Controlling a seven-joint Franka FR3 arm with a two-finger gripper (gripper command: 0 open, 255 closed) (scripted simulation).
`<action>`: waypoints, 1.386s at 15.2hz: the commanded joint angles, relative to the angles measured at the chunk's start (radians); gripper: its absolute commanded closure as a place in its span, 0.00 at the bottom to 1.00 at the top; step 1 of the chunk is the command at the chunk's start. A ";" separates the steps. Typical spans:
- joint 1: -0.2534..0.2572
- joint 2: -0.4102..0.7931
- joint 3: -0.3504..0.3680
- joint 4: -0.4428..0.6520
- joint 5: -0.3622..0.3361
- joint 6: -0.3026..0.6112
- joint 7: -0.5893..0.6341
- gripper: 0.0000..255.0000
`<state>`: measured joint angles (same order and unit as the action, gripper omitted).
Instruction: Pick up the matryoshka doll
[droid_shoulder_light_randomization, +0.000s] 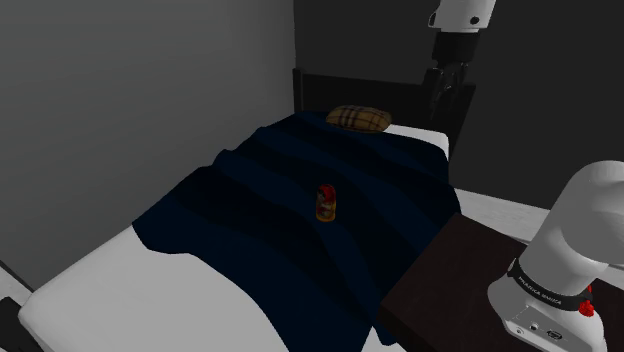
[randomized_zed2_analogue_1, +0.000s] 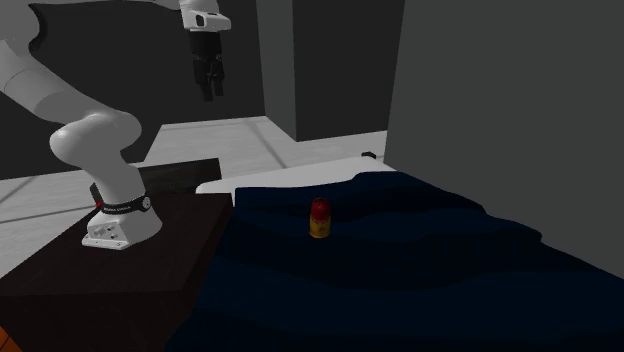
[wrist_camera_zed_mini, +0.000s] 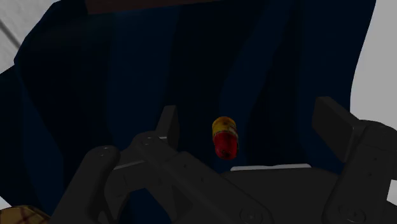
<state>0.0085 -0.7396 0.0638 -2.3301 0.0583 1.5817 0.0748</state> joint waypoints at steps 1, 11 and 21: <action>0.000 0.000 0.000 0.000 0.000 0.000 0.000 0.00; -0.018 0.183 0.058 -0.165 0.013 0.427 0.080 0.00; -0.058 0.520 0.115 -0.161 -0.036 0.837 0.192 0.00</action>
<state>-0.0454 -0.2582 0.1716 -2.4949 0.0307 2.3738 0.2492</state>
